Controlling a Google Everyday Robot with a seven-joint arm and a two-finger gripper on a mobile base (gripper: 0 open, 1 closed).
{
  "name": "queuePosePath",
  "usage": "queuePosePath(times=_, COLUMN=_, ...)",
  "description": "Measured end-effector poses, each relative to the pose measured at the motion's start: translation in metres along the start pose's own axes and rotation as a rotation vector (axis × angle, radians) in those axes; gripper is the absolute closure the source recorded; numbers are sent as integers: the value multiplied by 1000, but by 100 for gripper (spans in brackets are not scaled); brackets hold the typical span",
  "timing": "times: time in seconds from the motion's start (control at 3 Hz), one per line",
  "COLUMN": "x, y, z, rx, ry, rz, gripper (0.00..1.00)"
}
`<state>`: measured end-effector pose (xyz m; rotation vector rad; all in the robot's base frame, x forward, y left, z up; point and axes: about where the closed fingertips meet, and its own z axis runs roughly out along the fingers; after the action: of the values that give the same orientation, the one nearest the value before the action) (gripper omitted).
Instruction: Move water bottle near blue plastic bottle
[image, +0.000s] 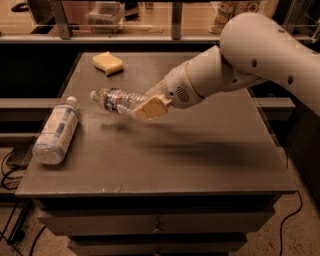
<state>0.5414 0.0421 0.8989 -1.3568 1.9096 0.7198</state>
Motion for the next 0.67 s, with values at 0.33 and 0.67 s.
queuePosePath(times=0.33, x=-10, y=30, z=12, rx=-73, ry=-41, rz=13, gripper=59)
queuePosePath(times=0.67, x=-13, y=47, z=21, rx=-101, ry=-65, rz=23, gripper=36)
